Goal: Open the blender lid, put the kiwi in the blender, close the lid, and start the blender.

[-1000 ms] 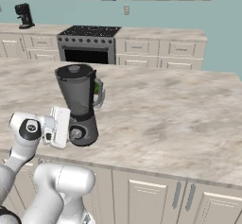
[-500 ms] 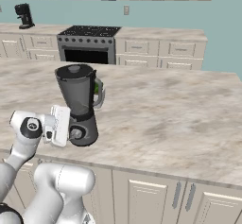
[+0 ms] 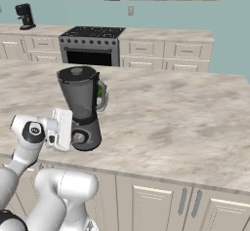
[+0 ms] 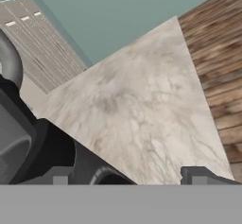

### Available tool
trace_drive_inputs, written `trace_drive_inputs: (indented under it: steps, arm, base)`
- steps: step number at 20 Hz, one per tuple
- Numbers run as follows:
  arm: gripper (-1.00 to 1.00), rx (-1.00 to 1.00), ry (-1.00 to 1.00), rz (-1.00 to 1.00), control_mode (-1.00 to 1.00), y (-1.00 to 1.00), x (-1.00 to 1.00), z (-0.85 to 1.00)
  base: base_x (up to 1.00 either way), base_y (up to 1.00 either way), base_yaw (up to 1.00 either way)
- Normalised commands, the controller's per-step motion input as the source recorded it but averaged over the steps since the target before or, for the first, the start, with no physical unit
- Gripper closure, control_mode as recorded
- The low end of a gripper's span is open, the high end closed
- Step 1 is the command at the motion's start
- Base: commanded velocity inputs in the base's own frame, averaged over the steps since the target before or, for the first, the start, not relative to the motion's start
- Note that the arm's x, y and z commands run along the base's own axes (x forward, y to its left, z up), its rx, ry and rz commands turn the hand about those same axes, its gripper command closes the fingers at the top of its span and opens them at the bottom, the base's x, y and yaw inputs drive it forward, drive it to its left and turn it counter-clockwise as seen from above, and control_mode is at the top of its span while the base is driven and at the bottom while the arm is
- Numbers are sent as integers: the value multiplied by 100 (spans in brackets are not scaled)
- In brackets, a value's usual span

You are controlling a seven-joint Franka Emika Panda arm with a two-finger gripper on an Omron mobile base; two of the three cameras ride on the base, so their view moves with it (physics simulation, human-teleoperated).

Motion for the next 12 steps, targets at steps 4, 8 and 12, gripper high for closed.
trace_drive_inputs:
  steps: [4,8,12]
  arm:
    - [-100,0,-11,8,-100,4,26,-34]
    - [-100,1,-21,7,-100,0,3,-28]
    - [-100,1,-21,1,-100,0,-16,-4]
  base:
    - [0,0,0]
    - [0,0,0]
    - [0,0,0]
